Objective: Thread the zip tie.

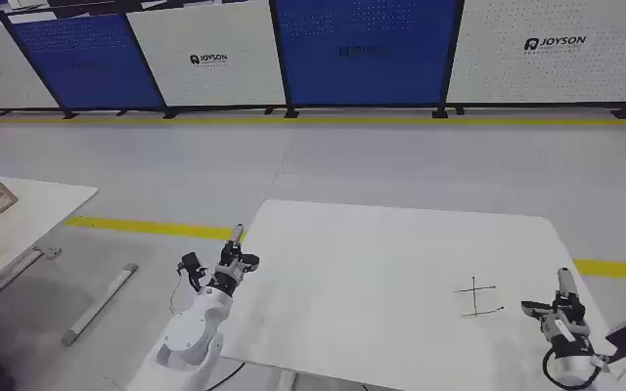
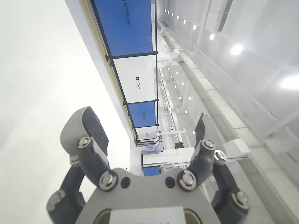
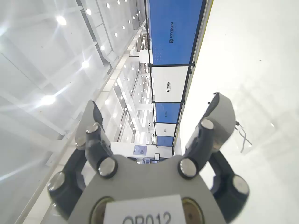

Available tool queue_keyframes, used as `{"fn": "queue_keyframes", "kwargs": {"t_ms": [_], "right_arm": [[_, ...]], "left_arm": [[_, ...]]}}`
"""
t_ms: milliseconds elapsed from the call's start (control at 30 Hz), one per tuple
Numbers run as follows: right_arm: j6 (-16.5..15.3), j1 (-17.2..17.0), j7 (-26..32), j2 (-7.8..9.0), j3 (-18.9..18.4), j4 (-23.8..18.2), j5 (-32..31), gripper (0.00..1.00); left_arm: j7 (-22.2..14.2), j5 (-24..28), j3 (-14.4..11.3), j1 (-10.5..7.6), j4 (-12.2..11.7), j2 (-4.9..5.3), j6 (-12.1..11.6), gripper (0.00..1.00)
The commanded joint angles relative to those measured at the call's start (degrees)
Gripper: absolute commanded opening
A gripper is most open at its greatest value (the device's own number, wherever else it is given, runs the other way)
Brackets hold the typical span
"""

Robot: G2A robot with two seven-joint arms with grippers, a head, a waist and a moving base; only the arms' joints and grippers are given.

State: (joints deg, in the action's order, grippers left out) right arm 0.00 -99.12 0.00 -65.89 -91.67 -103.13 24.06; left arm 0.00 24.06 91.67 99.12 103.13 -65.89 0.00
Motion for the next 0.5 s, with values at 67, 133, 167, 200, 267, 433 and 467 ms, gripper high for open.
{"fn": "queue_keyframes", "kwargs": {"t_ms": [67, 133, 167, 200, 267, 433, 467], "right_arm": [[0.0, 0.0, 0.0, 0.0, 0.0, 0.0, 0.0, 0.78], [0.0, 0.0, 0.0, 0.0, 0.0, 0.0, 0.0, 1.0], [0.0, 0.0, 0.0, 0.0, 0.0, 0.0, 0.0, 1.0], [0.07, 0.02, 0.63, 0.0, 0.19, -0.14, 0.05, 1.0], [0.29, 0.32, 3.05, 0.11, -0.21, 0.06, -0.41, 1.0], [-1.19, -0.57, 8.15, 0.48, -2.43, -1.01, -3.92, 1.0], [-1.37, -0.77, 9.65, 0.61, -3.09, -1.2, -4.47, 1.0]], "left_arm": [[0.0, 0.0, 0.0, 0.0, 0.0, 0.0, 0.0, 0.78], [0.0, 0.0, 0.0, 0.0, 0.0, 0.0, 0.0, 0.78], [0.0, 0.0, 0.0, 0.0, 0.0, 0.0, 0.0, 1.0], [0.0, 0.0, 0.0, 0.0, 0.0, 0.0, 0.0, 1.0], [0.0, 0.0, 0.0, 0.0, 0.0, 0.0, 0.0, 1.0], [0.0, 0.0, 0.0, 0.0, 0.0, 0.0, 0.0, 1.0], [0.0, 0.0, 0.0, 0.0, 0.0, 0.0, 0.0, 1.0]]}}
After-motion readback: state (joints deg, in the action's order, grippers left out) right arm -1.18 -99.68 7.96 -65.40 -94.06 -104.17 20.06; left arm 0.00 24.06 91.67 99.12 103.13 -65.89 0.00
